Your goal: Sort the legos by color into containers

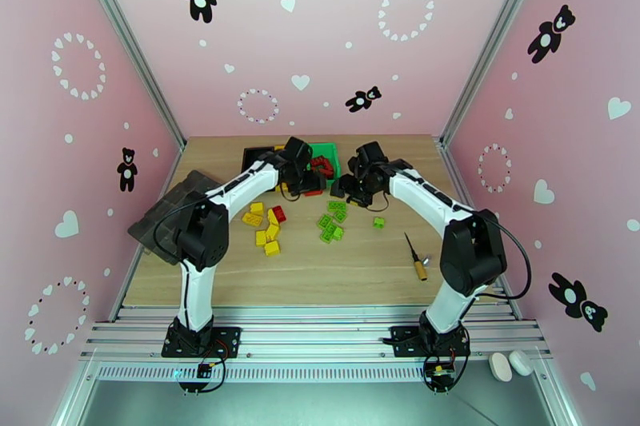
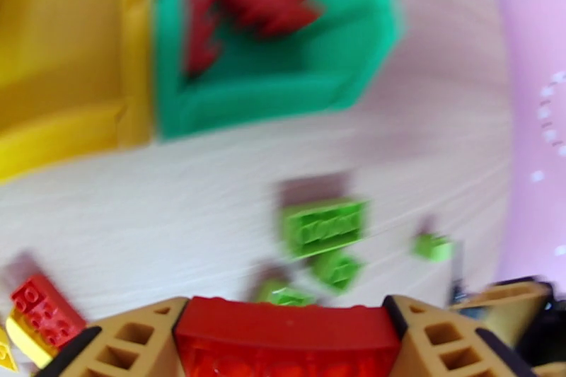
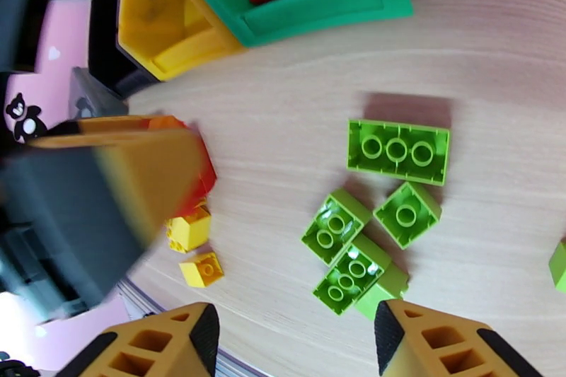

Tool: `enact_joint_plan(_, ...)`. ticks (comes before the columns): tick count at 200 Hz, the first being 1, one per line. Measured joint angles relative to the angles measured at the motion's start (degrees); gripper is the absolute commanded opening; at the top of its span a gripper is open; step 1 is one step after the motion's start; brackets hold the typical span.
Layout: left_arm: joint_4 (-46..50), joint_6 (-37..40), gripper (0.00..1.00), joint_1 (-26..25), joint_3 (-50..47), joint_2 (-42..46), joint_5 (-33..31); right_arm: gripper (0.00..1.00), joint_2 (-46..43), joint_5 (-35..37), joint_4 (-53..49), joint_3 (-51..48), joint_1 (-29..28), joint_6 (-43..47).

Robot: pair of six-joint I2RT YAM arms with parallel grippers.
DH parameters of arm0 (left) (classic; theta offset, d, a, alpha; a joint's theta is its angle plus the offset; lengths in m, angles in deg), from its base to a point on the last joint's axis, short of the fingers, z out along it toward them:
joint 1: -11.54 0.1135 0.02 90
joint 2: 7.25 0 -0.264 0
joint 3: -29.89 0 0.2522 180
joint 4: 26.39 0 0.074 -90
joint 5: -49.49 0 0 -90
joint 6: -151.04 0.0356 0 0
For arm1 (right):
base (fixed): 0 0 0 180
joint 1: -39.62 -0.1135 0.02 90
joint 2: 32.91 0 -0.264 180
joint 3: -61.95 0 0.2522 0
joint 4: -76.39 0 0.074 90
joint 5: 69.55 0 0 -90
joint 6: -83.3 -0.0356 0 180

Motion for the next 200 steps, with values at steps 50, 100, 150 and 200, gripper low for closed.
enact_joint_plan(50, 0.24, -3.89, 0.58, 2.23, 19.61, -10.80, 2.36, 0.64, 0.00, -1.57, 0.33, 0.04, 3.15, -0.09)
enact_joint_plan(100, 5.25, -5.33, 0.83, 4.72, 39.80, -25.24, 3.15, 0.65, -0.02, -2.14, -0.31, 0.04, 5.62, 0.68)
enact_joint_plan(150, 6.51, -5.86, 0.91, 5.88, 41.09, -26.67, 3.54, 0.65, -0.04, -2.23, -1.68, 0.04, 6.25, 1.42)
enact_joint_plan(200, 8.04, -2.62, 0.88, 4.13, 36.98, -21.75, 1.95, 0.63, -0.13, -2.40, -2.12, 0.04, 6.23, 1.95)
